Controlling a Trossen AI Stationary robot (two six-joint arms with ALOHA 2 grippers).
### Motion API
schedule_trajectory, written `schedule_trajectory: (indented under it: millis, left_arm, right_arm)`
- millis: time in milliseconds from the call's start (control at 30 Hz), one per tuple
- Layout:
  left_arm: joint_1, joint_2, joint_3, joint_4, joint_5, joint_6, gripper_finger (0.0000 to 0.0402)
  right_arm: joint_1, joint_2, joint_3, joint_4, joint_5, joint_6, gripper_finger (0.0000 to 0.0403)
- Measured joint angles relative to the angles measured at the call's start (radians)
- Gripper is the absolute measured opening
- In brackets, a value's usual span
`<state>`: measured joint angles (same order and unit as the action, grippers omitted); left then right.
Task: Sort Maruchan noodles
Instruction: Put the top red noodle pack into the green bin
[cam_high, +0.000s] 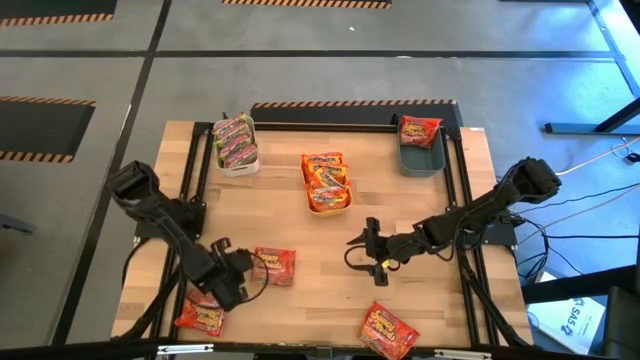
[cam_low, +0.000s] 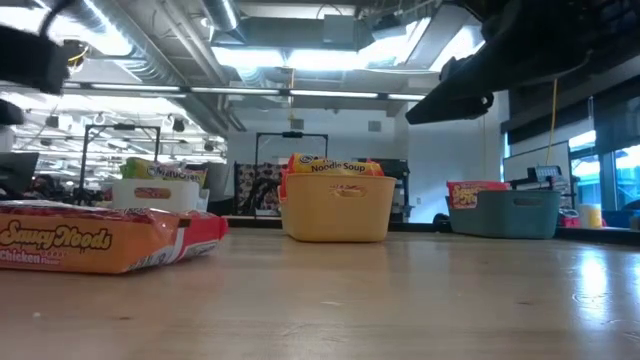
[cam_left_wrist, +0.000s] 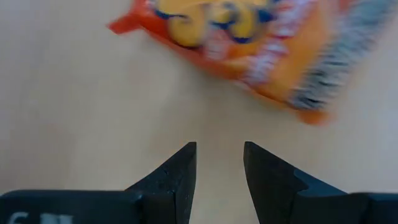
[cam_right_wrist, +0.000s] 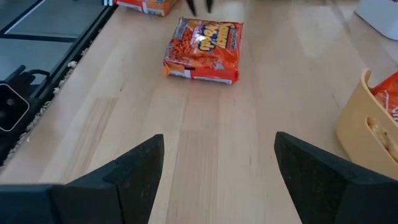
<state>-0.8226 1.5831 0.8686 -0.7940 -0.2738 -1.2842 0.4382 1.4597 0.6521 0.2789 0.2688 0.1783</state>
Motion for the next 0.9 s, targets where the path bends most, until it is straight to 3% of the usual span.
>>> schedule_trajectory:
  millis: [200, 300, 500, 767, 900]
  left_arm:
    - [0.075, 0.001, -0.052, 0.104, -0.174, 0.291, 0.0128]
    - [0.133, 0.001, -0.075, 0.282, -0.226, 0.493, 0.0127]
    - [0.260, 0.020, -0.163, 0.722, -0.201, 0.783, 0.0127]
    - [0.405, 0.132, -0.164, 0.982, -0.187, 0.919, 0.0128]
    - [0.448, 0.190, -0.148, 1.168, -0.129, 1.032, 0.0128]
  right_arm:
    - [0.000, 0.000, 0.000, 0.002, 0.007, -0.004, 0.0289]
    - [0.000, 0.000, 0.000, 0.004, 0.010, -0.025, 0.0289]
    - [0.000, 0.000, 0.000, 0.008, 0.008, -0.027, 0.0289]
    - [0.000, 0.000, 0.000, 0.001, -0.005, -0.021, 0.0289]
    - [0.000, 0.000, 0.000, -0.021, 0.008, 0.008, 0.0289]
